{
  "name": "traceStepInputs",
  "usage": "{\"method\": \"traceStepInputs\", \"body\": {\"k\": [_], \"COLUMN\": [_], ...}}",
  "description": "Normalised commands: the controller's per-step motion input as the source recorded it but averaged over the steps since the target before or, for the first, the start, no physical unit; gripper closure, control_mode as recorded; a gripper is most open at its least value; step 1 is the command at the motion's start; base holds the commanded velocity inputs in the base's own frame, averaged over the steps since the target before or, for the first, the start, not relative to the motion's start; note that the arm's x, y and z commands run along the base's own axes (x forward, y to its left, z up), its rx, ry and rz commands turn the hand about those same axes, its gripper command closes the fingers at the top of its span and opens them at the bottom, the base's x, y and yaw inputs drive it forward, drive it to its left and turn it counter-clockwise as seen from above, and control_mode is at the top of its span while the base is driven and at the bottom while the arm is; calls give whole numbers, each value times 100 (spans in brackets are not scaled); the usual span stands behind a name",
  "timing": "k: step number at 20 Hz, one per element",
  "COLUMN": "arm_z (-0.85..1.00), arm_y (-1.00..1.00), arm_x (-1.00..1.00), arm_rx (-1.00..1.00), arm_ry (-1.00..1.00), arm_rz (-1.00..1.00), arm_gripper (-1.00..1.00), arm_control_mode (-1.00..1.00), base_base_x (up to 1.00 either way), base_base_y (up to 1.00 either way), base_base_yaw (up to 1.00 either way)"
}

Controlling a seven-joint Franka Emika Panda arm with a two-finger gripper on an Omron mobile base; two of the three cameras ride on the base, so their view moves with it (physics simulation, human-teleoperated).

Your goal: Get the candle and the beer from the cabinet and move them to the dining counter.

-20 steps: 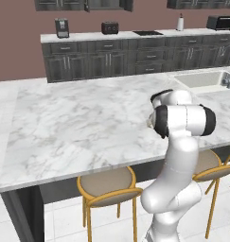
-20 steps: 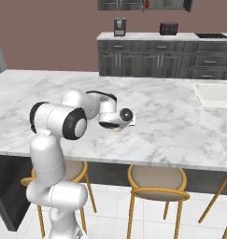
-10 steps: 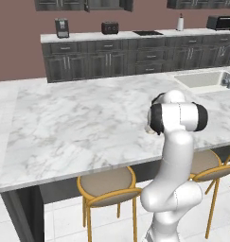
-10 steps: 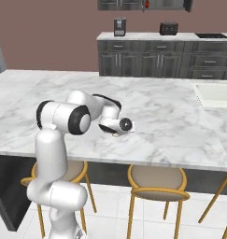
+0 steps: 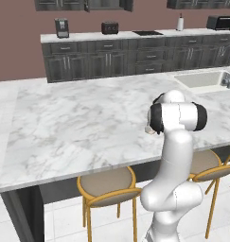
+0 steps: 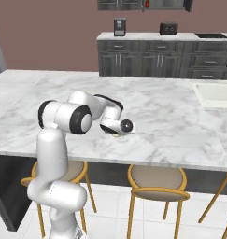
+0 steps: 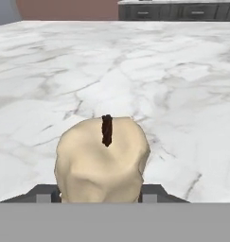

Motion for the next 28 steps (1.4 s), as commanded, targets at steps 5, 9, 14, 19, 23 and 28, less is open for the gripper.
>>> {"method": "traceStepInputs", "body": {"k": [5, 9, 14, 19, 23, 28], "arm_z": [-23, -23, -2, 0, 0, 5], "arm_y": [0, 0, 0, 0, 0, 0], "arm_x": [3, 0, 0, 0, 1, 0], "arm_rx": [0, 0, 0, 0, 0, 0], "arm_ry": [0, 0, 0, 0, 0, 0], "arm_rz": [0, 0, 0, 0, 0, 0], "arm_gripper": [100, 100, 100, -100, -100, -100], "arm_control_mode": [-100, -100, -100, -100, -100, -100], "base_base_x": [0, 0, 0, 0, 0, 0], "base_base_y": [0, 0, 0, 0, 0, 0], "base_base_yaw": [0, 0, 0, 0, 0, 0]}}
